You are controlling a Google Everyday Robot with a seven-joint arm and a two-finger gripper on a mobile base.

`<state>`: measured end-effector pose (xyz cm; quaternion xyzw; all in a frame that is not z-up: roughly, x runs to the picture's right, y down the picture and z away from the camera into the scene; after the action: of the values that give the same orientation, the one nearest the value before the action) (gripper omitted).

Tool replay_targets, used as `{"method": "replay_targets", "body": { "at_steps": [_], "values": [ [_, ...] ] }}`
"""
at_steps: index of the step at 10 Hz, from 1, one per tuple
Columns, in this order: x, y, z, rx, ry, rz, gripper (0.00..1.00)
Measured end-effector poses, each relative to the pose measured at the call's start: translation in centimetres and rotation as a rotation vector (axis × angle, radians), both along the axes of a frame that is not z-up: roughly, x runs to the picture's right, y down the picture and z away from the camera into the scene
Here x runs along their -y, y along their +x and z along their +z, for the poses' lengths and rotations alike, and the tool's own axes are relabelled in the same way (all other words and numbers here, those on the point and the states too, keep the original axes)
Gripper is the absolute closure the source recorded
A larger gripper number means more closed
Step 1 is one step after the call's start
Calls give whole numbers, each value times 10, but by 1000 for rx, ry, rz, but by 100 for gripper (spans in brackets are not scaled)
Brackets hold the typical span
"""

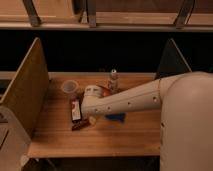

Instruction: Wipe the white sponge on the table

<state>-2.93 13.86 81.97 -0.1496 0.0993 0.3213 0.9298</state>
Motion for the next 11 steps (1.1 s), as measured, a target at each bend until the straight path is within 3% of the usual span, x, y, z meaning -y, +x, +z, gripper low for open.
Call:
{"method": "replay_targets", "body": {
  "at_steps": [2, 5, 6, 7, 8, 9, 11],
  "values": [
    [-6, 24, 4, -101, -13, 20, 20],
    [-15, 116, 0, -443, -24, 97, 20],
    [-16, 126, -1, -486, -25, 110, 20],
    [-20, 150, 4, -604, -36, 183, 20],
    [-23, 156, 13, -619, -43, 229, 20],
    [-23, 154, 25, -600, -49, 271, 20],
    [-17, 125, 49, -468, -58, 323, 20]
  ]
}}
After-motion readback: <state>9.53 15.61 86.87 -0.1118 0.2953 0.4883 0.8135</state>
